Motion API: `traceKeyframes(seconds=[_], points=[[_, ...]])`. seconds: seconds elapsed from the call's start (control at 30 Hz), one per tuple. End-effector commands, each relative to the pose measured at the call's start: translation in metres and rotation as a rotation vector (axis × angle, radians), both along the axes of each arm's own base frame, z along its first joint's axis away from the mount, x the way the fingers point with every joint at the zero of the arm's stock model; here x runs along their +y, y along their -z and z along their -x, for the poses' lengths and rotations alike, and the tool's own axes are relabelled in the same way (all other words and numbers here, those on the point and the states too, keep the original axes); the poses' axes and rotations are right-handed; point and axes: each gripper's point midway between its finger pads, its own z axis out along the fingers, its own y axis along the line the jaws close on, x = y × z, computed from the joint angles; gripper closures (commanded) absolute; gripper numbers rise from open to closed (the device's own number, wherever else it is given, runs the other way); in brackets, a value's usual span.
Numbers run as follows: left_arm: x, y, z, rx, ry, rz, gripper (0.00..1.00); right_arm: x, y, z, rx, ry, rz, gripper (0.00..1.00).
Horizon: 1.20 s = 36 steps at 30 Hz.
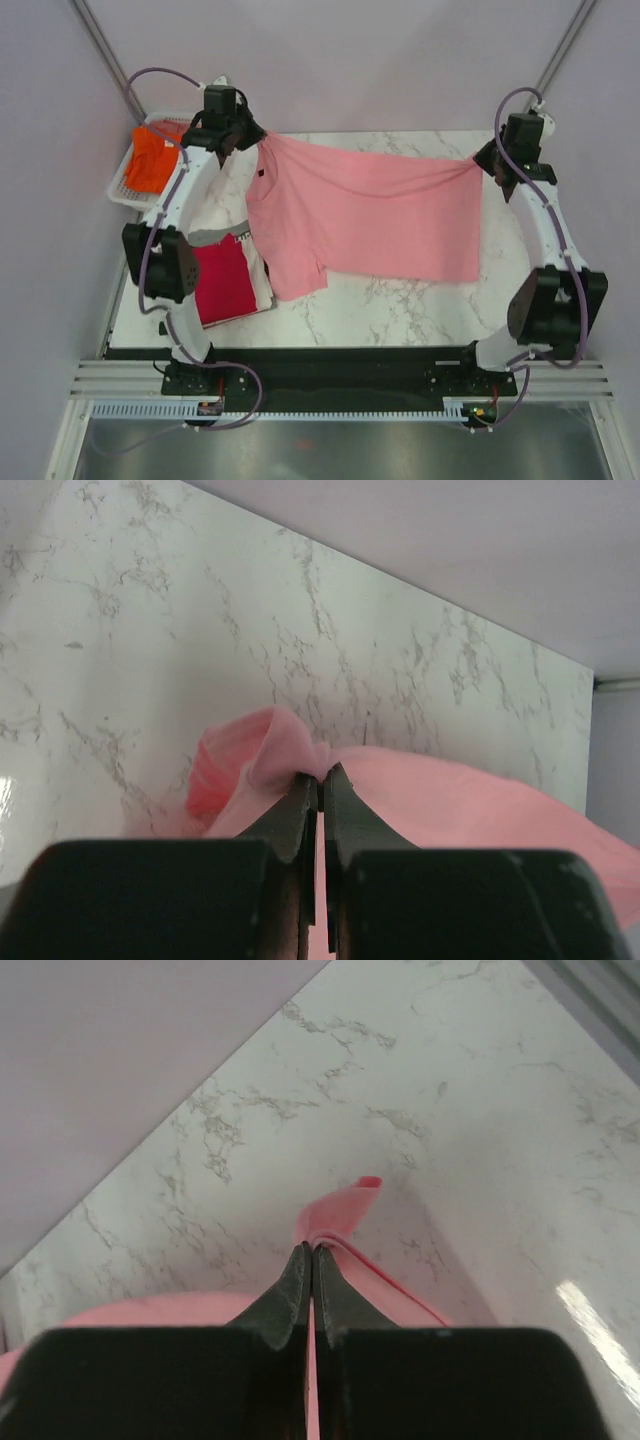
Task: Fold and stack the t-shirts
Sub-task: Flatten the tshirt out
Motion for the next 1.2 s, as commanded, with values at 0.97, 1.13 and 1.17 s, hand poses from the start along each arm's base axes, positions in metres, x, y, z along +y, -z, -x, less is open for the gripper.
traceKeyframes(seconds=[0.97, 1.13, 1.17], points=[[0.033, 0.052, 0.086, 0.045, 0.003, 0.23, 0.05, -0.022, 0.141, 0.078, 0.253, 0.179, -0.099, 0.14], [0.019, 0.069, 0.122, 0.104, 0.001, 0.174, 0.11, -0.01, 0.176, 0.085, 0.324, 0.132, -0.146, 0.24], [0.006, 0.07, 0.13, 0.113, 0.026, 0.157, 0.11, -0.007, 0.188, 0.084, 0.337, 0.122, -0.156, 0.25]])
